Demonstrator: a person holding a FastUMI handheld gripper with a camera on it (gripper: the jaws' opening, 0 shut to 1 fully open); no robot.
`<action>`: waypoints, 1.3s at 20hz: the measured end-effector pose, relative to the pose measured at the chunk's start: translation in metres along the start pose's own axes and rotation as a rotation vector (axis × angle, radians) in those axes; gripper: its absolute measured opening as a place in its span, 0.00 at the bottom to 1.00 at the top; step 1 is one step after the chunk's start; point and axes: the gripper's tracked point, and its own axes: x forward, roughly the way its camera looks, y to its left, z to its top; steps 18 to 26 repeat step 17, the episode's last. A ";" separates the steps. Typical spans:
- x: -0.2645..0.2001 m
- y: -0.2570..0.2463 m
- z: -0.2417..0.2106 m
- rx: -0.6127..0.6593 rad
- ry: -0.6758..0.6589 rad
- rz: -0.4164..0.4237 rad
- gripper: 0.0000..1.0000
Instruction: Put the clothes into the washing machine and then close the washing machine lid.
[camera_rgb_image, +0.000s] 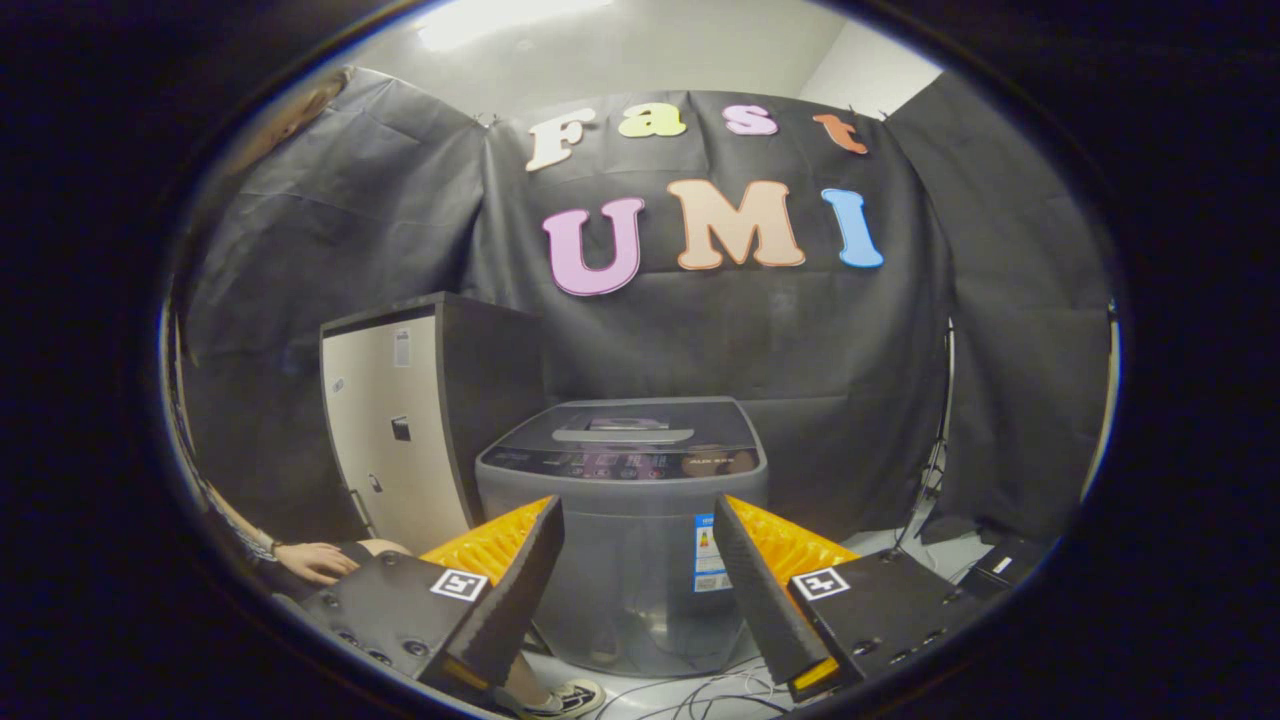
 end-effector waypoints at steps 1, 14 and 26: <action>0.005 0.000 -0.004 0.003 -0.004 0.001 0.94; 0.022 -0.011 0.001 -0.013 -0.007 -0.030 0.95; 0.038 -0.008 -0.002 -0.033 0.013 -0.003 0.95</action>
